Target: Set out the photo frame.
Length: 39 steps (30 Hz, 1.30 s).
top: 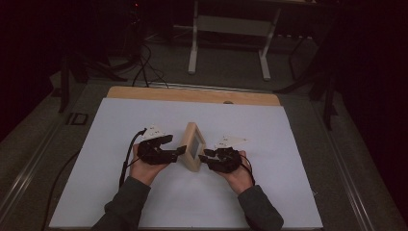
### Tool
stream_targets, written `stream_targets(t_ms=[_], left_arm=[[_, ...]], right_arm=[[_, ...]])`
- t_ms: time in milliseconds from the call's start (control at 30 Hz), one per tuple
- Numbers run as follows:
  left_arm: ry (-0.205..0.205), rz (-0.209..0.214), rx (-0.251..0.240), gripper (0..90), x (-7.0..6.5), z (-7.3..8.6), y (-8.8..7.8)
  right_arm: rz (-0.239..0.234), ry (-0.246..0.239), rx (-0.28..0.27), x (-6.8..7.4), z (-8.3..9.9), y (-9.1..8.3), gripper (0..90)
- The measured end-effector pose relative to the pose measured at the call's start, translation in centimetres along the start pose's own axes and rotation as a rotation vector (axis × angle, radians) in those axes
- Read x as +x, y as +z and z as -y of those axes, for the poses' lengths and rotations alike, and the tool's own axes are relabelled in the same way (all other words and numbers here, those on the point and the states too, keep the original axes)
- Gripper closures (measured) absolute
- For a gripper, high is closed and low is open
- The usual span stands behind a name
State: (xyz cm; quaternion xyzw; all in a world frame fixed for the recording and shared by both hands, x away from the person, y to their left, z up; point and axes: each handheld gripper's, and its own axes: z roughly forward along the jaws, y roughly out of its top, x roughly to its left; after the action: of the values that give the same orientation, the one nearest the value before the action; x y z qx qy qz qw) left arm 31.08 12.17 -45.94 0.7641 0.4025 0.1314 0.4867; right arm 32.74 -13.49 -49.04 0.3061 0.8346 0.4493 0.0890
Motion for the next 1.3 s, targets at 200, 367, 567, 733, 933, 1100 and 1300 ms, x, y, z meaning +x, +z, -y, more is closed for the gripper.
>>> stream_targets(t_ms=[200,367,567,733,933,1100,1300], left_arm=[[0.019,0.004,0.03,30.7,-0.7,0.2,0.9],[0.02,-0.009,0.05,37.9,-1.0,0.3,1.5],[0.012,-0.006,0.061,44.4,-1.1,0.3,1.6],[-0.006,0.006,0.064,45.7,-0.9,0.3,1.6],[-0.036,0.025,0.07,50.6,-0.3,0.3,1.5],[-0.057,0.04,0.074,54.3,0.3,0.2,1.4],[-0.081,0.068,0.073,56.9,0.8,0.2,1.4]], right_arm=[[0.002,0.004,-0.001,-0.1,0.1,-0.1,64.7],[0.003,-0.001,-0.001,-0.1,0.1,-0.2,64.3],[0.007,0.003,-0.005,-0.3,0.1,-0.3,64.1],[0.011,0.006,-0.012,-0.4,0.1,-0.5,63.8],[0.013,0.01,-0.015,-0.7,0.0,-0.6,63.3],[0.02,0.015,-0.02,-0.9,-0.1,-0.8,63.2],[0.028,0.022,-0.027,-1.2,-0.2,-1.0,63.2]])
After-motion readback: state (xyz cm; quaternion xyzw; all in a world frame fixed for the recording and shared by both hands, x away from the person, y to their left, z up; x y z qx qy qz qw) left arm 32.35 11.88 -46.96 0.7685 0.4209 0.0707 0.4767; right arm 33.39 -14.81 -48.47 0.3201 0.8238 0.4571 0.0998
